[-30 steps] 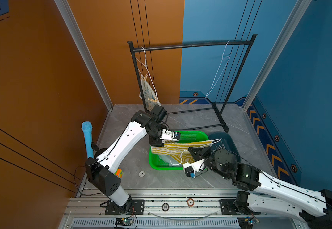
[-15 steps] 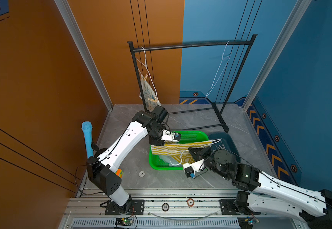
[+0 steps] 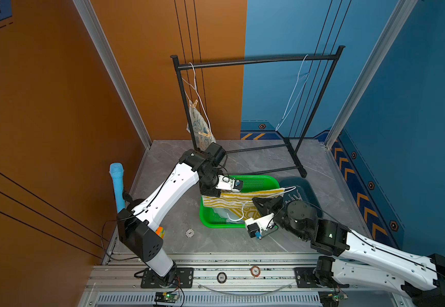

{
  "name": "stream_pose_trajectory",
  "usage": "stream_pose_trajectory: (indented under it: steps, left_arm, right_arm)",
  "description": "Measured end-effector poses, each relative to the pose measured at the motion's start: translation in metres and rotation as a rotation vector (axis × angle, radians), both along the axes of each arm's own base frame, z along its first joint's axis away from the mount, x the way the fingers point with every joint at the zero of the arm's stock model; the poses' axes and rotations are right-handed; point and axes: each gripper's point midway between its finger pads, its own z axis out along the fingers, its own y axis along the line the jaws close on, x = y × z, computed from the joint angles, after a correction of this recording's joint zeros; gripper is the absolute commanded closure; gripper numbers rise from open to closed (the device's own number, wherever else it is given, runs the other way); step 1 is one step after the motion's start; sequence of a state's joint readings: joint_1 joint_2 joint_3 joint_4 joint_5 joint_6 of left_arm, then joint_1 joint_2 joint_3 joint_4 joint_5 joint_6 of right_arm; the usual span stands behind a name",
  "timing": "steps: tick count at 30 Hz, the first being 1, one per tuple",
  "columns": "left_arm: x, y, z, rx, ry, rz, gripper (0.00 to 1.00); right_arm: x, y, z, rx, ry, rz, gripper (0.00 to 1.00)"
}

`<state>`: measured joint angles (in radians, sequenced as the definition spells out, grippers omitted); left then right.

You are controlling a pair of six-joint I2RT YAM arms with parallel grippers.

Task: Remove the clothespins securing towels to the hanger
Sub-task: Remove the clothespin from the hanger.

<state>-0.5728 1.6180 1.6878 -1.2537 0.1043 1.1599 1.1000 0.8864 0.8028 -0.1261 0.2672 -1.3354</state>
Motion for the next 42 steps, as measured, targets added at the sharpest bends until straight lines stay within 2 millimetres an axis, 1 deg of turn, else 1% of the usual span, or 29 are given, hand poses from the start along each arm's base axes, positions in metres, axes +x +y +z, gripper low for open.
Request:
stream_pose_trajectory:
  steps: [2,6,9,14,16,20,24,26,31,35,38,42]
  left_arm:
    - [0.0,0.0,0.0,0.0,0.0,0.0,0.56]
    - [0.0,0.0,0.0,0.005,-0.002,-0.003,0.7]
    - [0.0,0.0,-0.001,0.008,-0.004,-0.004,0.77]
    - [0.0,0.001,-0.001,0.014,-0.008,-0.002,0.84]
    - [0.0,0.001,-0.001,0.015,-0.009,-0.002,0.88]
    - [0.0,0.001,0.0,0.018,-0.013,-0.003,0.91]
    - [-0.002,0.003,0.008,0.007,-0.036,-0.003,0.98]
    - [-0.005,0.005,0.015,-0.005,-0.053,-0.003,1.0]
    - [-0.011,0.01,0.034,-0.057,-0.094,0.005,1.0]
    - [-0.012,0.016,0.049,-0.114,-0.125,0.027,1.0]
    - [-0.012,0.02,0.059,-0.175,-0.151,0.058,1.0]
    - [-0.011,0.026,0.071,-0.291,-0.199,0.133,1.0]
  right_arm:
    - [0.0,0.0,0.0,0.0,0.0,0.0,1.0]
    - [0.0,0.0,0.0,0.0,0.0,0.0,1.0]
    - [0.0,0.0,0.0,0.0,-0.001,-0.001,1.0]
    - [0.001,-0.001,0.002,0.005,-0.006,-0.009,1.0]
    - [0.002,-0.001,0.002,0.005,-0.007,-0.015,1.0]
    - [0.003,-0.002,0.001,0.002,-0.008,-0.021,1.0]
    - [0.005,-0.001,0.001,0.002,-0.008,-0.024,1.0]
    - [0.005,0.0,-0.001,-0.002,-0.005,-0.026,1.0]
    - [0.009,0.003,-0.009,-0.02,0.009,-0.032,1.0]
    - [0.011,0.008,-0.016,-0.035,0.023,-0.033,1.0]
    - [0.015,0.014,-0.024,-0.048,0.035,-0.039,1.0]
    - [0.021,0.019,-0.043,-0.073,0.059,-0.051,1.0]
